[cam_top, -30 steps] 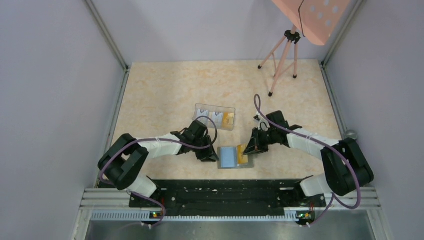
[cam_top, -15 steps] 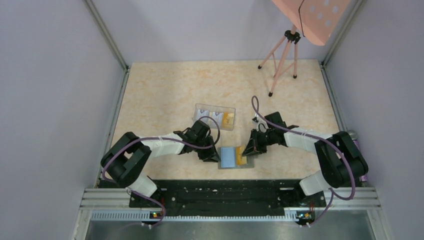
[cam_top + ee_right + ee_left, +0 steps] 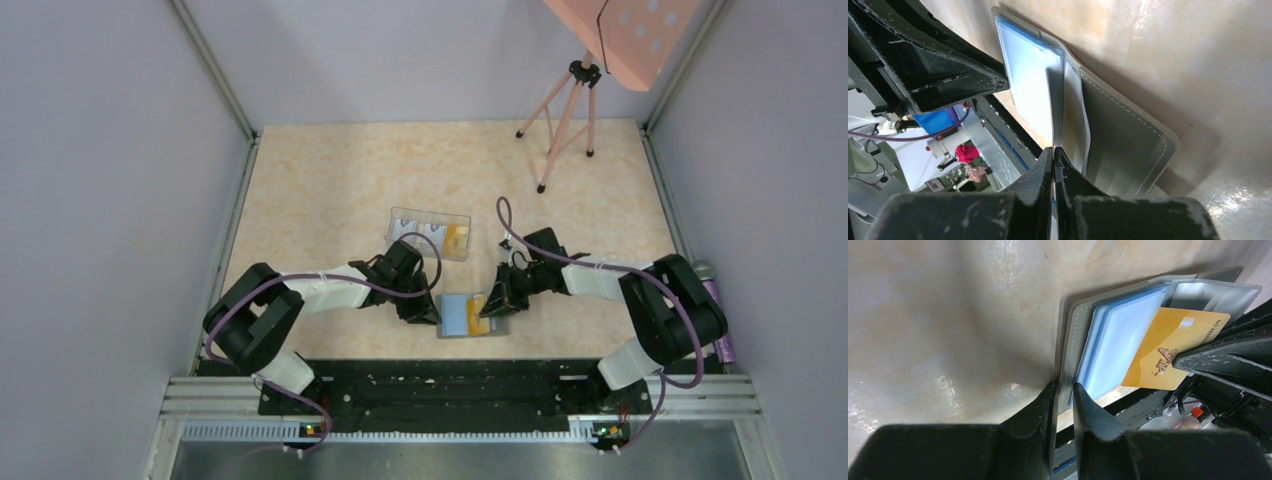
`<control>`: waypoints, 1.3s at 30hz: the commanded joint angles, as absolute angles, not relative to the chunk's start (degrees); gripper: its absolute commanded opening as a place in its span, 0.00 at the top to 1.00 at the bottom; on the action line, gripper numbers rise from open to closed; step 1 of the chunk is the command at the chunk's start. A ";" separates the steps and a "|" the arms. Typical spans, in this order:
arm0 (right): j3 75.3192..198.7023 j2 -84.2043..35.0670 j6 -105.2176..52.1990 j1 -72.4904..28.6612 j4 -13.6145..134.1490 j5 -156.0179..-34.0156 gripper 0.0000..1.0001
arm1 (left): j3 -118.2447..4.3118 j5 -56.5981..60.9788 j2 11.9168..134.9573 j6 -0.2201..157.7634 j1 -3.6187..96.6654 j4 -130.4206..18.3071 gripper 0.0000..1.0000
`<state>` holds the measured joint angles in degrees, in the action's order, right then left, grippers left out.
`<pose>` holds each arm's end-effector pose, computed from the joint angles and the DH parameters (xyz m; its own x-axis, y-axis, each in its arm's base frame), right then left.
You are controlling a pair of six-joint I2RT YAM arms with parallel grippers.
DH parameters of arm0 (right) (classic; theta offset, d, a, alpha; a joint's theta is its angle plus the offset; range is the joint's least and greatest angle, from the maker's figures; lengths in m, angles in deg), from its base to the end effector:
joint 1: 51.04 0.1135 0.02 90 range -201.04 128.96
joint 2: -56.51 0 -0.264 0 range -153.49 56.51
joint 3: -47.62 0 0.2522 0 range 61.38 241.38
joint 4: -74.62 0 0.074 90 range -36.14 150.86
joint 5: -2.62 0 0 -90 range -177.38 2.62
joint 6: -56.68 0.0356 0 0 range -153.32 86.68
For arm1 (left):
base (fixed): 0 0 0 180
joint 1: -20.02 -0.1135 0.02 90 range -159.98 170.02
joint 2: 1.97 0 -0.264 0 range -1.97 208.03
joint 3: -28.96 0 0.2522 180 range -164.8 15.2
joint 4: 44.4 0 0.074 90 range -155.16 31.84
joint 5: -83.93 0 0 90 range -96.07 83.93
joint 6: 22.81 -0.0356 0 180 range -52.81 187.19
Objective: Put the credit cards into the card holder
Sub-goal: Insert the credit card into the card holder.
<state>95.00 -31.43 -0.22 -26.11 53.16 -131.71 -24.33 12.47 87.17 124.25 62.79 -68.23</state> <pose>0.2151 0.1274 0.1255 -0.9979 -0.0331 -0.0560 -0.0643 0.6309 0.7732 0.1941 -0.1950 0.1368 -0.9838 -0.1739 -0.0442 -0.1177 0.8111 -0.5729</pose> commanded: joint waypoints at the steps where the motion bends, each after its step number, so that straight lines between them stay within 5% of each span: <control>1: 94.69 -32.53 -0.39 -25.19 55.07 -131.62 1.00 | -24.63 9.51 89.05 123.27 63.68 -70.20 0.77; 39: 96.09 -32.11 0.23 -25.08 59.00 -126.94 1.00 | -26.06 8.28 90.62 122.52 64.93 -72.31 0.80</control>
